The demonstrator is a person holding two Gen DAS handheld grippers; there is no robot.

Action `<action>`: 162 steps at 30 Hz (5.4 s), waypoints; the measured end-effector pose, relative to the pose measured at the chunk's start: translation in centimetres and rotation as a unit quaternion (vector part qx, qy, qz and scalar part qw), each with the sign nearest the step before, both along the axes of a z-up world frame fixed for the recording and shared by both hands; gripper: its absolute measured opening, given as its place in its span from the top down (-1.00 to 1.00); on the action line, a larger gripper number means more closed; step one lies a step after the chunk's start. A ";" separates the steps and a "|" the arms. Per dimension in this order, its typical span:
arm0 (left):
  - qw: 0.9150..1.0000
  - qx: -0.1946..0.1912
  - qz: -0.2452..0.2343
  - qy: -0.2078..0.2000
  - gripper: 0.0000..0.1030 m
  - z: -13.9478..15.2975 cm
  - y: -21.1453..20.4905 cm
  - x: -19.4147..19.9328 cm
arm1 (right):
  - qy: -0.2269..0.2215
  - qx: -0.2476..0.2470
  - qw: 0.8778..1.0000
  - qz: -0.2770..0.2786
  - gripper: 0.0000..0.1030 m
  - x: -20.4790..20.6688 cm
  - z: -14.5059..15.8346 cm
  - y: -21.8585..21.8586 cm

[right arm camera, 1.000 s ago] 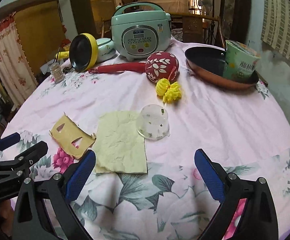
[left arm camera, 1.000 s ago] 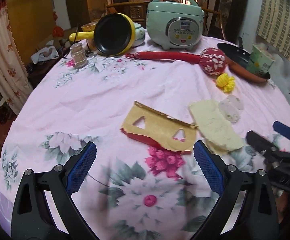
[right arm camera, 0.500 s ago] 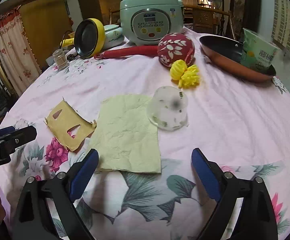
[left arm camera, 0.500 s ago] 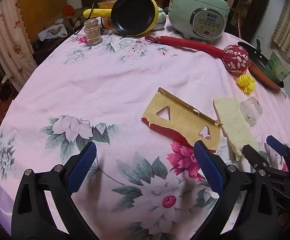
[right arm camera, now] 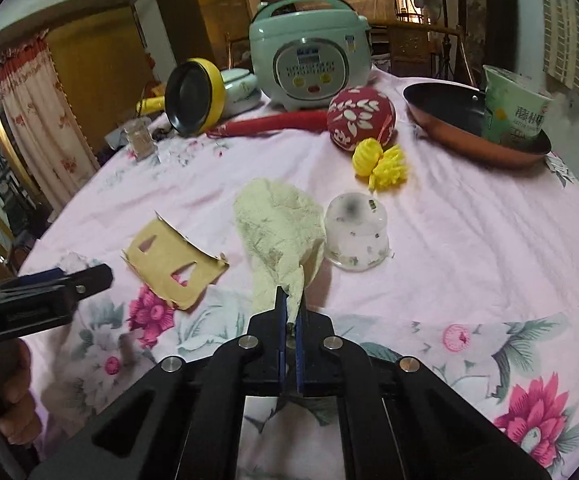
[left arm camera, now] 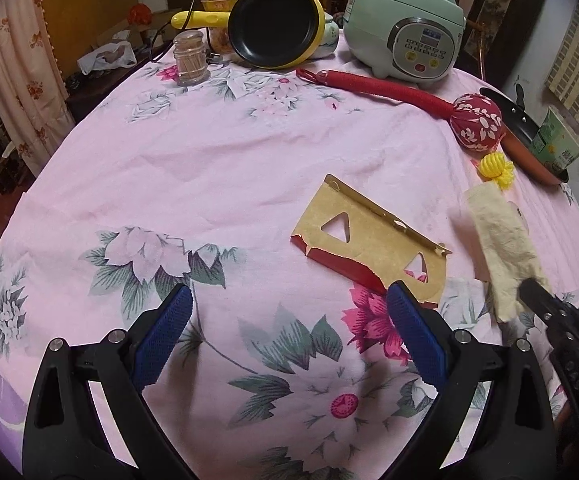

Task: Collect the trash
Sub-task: 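Grasp the tan cardboard piece with the left tool while the right tool holds the paper, then carry the cardboard and paper over the red wastebasket, then open both tools to drop the cardboard and paper into the wastebasket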

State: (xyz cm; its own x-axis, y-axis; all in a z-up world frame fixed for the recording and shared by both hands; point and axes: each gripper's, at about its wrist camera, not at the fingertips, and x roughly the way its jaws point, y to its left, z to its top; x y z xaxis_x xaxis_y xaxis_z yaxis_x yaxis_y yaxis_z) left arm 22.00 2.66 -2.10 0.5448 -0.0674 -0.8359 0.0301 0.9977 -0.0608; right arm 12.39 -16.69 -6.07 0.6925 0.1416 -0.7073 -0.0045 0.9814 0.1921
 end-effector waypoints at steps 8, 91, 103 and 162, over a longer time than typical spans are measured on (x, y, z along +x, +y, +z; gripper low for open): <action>1.000 0.012 -0.005 -0.004 -0.83 -0.4 -0.5 0.1 | -0.014 0.013 1.000 -0.005 0.91 -1.8 2.1 -1.3; 0.991 0.036 0.084 -0.093 0.94 7.6 5.3 -10.4 | -0.050 -0.008 0.998 0.044 0.91 -6.0 3.5 3.2; 0.992 0.018 0.081 -0.094 0.94 7.4 8.8 -15.0 | -0.046 0.025 0.994 0.093 0.91 -10.6 4.5 8.8; 0.847 -0.050 0.528 0.035 0.94 -10.1 53.0 -42.8 | 0.102 -0.055 0.808 0.578 0.92 -26.6 -6.1 64.0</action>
